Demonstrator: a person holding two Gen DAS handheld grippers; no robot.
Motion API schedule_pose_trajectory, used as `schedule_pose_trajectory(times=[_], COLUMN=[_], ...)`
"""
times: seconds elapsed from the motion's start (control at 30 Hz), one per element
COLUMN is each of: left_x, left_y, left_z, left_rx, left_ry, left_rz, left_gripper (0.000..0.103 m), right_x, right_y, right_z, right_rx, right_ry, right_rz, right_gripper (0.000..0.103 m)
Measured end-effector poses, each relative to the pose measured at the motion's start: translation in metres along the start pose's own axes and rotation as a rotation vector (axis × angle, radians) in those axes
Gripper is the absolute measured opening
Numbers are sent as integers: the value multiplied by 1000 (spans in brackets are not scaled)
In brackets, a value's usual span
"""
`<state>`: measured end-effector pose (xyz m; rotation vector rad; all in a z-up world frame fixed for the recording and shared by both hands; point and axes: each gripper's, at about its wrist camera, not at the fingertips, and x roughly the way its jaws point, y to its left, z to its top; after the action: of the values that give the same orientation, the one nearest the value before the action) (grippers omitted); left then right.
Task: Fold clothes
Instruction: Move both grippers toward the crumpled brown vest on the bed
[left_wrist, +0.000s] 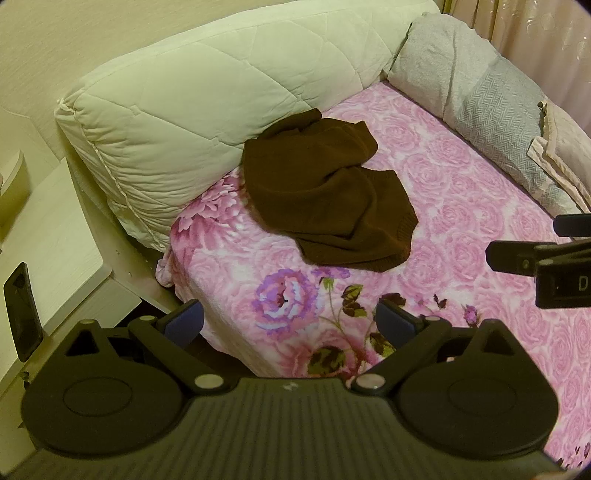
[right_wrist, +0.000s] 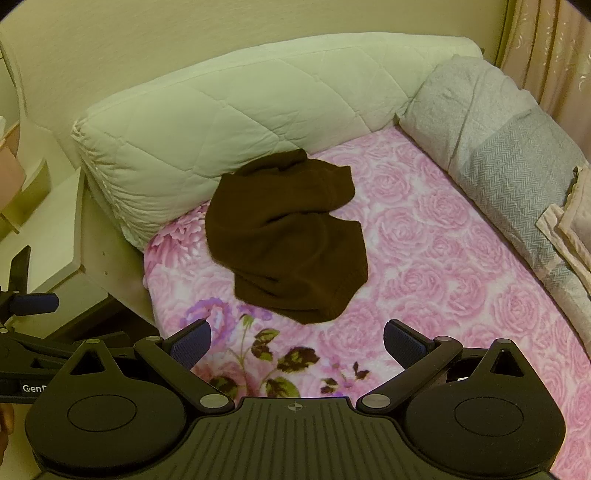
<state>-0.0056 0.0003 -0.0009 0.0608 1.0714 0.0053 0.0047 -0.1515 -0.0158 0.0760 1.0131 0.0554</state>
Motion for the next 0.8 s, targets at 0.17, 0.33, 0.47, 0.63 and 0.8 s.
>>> schedule_pose_trajectory(times=[0.17,0.33,0.47,0.63,0.8], left_x=[0,0,-1,0,0], left_y=[2,2,1,1,-4], left_z=[-1,-2,-3,-4,-5], left_rx=[-2,-4,-3,-5,-5], left_ry=[-1,1,1,5,10], left_rz=[-4,-5,-7,-5,-3], left_gripper=[98,98,98,98,98], right_x=[-2,-1,-2,-2,-1], right_y=[-1,0,0,-3,-9], right_z=[-1,-2,-1,-3,-7], right_rx=[1,2,4,7,12], right_ry=[0,2,4,6,11], right_rz=[-3,-6,-4,-2,-2], right_gripper=[102,102,102,102,102])
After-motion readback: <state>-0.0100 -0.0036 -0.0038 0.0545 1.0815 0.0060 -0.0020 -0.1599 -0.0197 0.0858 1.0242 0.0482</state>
